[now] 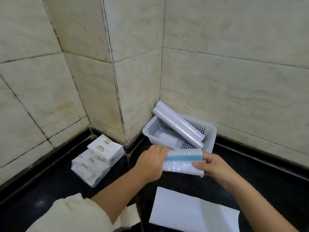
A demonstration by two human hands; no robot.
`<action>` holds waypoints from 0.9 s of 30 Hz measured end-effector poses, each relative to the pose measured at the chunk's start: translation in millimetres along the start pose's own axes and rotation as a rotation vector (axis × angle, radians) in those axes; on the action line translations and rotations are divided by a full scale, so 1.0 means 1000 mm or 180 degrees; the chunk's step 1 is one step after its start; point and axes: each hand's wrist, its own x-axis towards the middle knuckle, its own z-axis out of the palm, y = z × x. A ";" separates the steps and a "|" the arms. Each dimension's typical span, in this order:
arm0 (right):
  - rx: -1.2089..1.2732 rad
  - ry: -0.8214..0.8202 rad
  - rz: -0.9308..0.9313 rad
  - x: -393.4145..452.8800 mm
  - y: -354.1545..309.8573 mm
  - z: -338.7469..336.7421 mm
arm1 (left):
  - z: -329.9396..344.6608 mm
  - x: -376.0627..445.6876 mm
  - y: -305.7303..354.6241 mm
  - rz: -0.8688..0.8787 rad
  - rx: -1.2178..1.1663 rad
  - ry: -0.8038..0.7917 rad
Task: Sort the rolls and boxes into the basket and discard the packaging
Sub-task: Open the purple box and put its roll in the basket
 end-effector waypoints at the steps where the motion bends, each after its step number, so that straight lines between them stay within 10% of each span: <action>1: 0.0023 0.0009 0.0021 0.009 0.000 -0.010 | 0.004 0.013 0.001 -0.0009 -0.0099 0.0054; 9: -0.0183 -0.0059 0.0331 0.095 0.002 -0.073 | 0.048 0.128 -0.012 -0.0139 0.0066 -0.0609; 17: -0.0555 0.1115 -0.0049 0.142 0.026 -0.122 | 0.098 0.209 -0.043 -0.0701 -0.0714 -0.1345; 27: -0.0407 0.1518 -0.0284 0.155 0.070 -0.132 | 0.143 0.241 -0.055 -0.0500 0.0180 -0.2797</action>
